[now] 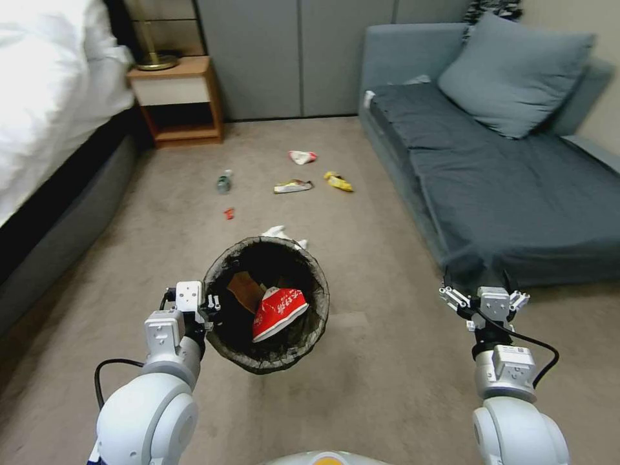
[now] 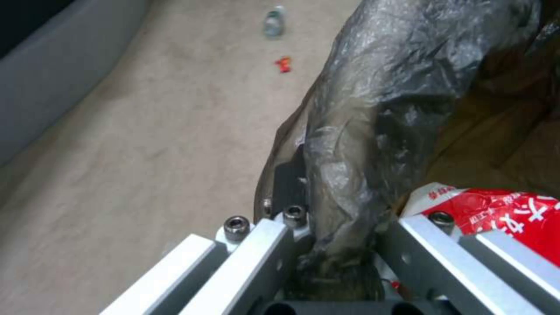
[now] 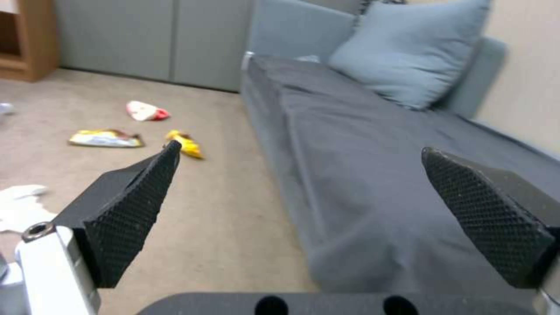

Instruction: Pick up the trash bin, then pick up the garbage from the floor and place it into the trash bin.

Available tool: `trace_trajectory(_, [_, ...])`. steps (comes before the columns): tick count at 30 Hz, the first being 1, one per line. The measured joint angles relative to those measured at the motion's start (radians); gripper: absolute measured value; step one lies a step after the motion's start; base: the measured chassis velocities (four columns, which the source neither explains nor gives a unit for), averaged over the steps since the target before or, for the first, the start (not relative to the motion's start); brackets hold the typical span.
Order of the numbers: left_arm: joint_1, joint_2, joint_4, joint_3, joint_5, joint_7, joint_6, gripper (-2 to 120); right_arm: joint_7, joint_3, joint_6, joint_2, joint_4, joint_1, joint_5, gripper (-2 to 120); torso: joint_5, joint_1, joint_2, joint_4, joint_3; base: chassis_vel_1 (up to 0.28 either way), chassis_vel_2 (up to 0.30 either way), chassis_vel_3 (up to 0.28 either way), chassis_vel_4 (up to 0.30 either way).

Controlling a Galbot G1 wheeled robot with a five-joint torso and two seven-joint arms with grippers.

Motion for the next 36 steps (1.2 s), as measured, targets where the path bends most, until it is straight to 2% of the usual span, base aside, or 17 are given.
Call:
trace_trajectory(12, [0.001, 0.0, 0.0, 0.006, 0.001, -0.004, 0.003, 0, -0.026, 0.004, 0.028, 0.002, -0.011, -0.002, 0.007, 100, 0.0, 0.0, 0.0, -0.0001, 0.0, 0.106, 0.112, 0.107, 0.101])
trace_trajectory(15, [0.0, 0.0, 0.001, 0.003, -0.017, -0.012, -0.004, 0, -0.025, 0.012, 0.098, 0.006, -0.03, 0.0, -0.025, 100, 0.0, 0.0, 0.0, 0.0003, 0.0, 0.098, 0.097, 0.093, 0.097])
trace_trajectory(18, [-0.002, 0.0, 0.001, 0.0, -0.017, -0.016, -0.005, 0, -0.024, 0.021, 0.123, 0.01, -0.033, 0.003, -0.056, 100, 0.0, 0.0, 0.0, 0.0002, 0.0, 0.063, 0.058, 0.06, 0.077])
trace_trajectory(23, [-0.003, -0.002, 0.001, 0.001, -0.003, -0.01, -0.003, 0, -0.032, 0.021, 0.137, 0.012, -0.036, 0.004, -0.034, 100, -0.0001, 0.0, 0.0, -0.0004, 0.0, 0.009, 0.002, 0.007, 0.012])
trace_trajectory(36, [0.0, -0.004, 0.0, 0.0, 0.03, 0.004, -0.005, 0, -0.047, 0.031, 0.155, 0.012, -0.062, 0.009, 0.013, 100, 0.0, 0.0, 0.0, 0.0, 0.0, 0.0, 0.0, 0.0, 0.0])
